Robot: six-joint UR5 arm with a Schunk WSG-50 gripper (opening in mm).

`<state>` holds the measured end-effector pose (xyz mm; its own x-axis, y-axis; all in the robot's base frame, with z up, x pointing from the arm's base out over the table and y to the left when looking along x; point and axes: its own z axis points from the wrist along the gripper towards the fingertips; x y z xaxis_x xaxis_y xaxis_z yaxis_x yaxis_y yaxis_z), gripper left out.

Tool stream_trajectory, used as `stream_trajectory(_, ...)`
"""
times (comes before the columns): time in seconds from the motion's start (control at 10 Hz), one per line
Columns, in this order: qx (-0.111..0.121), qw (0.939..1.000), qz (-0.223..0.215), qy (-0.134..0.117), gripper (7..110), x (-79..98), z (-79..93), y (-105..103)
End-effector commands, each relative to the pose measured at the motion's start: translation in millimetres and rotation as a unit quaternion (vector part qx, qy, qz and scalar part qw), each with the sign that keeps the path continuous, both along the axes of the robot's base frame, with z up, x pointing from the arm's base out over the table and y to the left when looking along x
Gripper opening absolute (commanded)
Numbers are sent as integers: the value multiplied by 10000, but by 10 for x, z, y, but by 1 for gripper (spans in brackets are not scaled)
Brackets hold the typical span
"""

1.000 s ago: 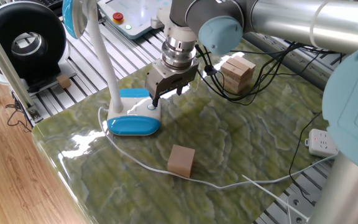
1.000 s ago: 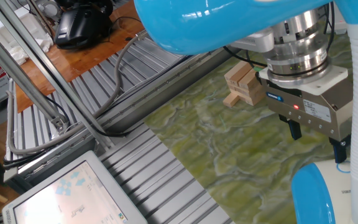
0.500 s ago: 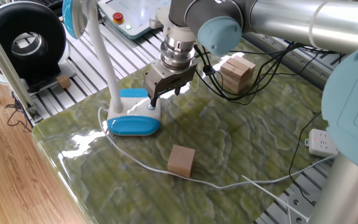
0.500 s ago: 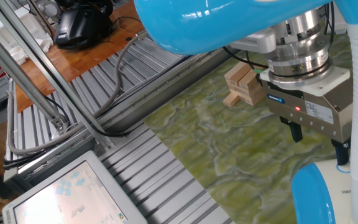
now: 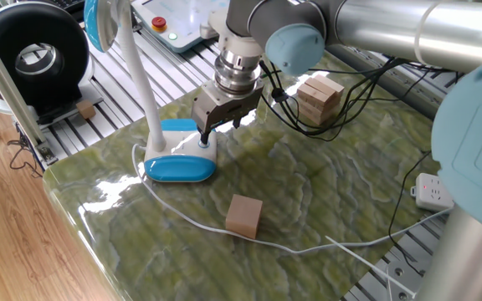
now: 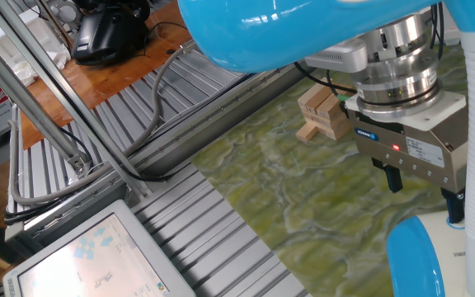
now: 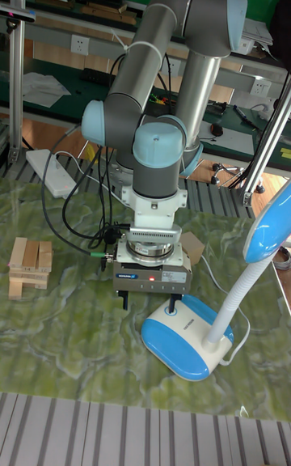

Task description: Turn on the desk lamp by pressing the button

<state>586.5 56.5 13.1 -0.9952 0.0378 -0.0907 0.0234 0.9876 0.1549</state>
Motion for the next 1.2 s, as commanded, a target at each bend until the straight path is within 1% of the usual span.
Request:
stream_trajectory(0.0, 62, 10000, -29, -8, 88, 13, 3, 16)
stream_trajectory(0.5, 10, 10000, -51, 3, 88, 14, -1, -26)
stream_trajectory(1.1, 24, 10000, -39, -22, 88, 27, -29, -11)
